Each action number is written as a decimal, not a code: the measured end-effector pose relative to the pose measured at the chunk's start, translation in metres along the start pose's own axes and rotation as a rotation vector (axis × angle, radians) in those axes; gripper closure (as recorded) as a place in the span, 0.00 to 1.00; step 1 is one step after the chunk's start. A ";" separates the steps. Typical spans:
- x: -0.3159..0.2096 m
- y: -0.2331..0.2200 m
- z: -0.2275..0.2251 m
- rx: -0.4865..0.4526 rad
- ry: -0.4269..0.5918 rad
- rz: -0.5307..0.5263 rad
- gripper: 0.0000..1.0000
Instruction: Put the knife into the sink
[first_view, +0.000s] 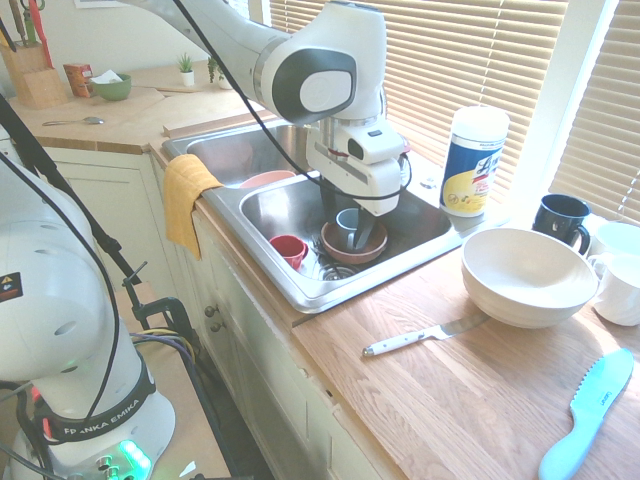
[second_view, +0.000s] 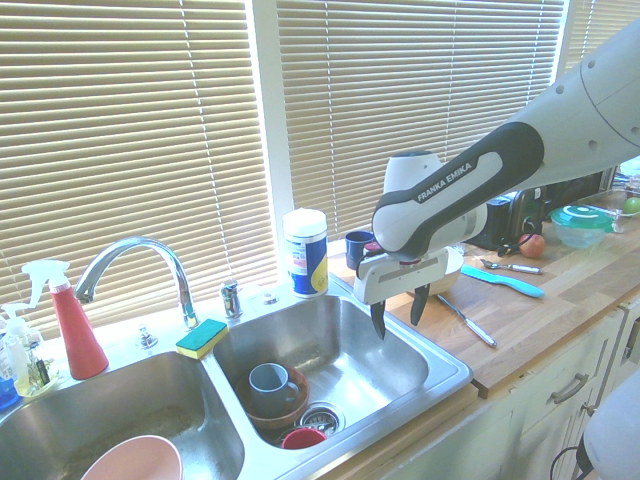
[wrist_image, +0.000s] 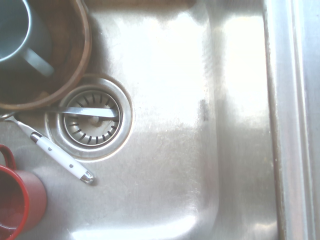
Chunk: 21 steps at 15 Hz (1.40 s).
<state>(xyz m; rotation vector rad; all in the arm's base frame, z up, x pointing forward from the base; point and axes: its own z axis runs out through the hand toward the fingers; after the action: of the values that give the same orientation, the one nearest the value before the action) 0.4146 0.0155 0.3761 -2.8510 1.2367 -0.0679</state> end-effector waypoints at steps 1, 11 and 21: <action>0.000 0.000 0.001 -0.001 -0.001 0.002 0.00; 0.064 0.103 -0.039 -0.027 0.008 0.032 0.00; 0.081 0.178 0.033 -0.038 0.020 0.169 0.00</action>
<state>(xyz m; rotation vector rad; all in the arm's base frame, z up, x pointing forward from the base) 0.3415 -0.1652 0.3372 -2.7705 1.4925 -0.0690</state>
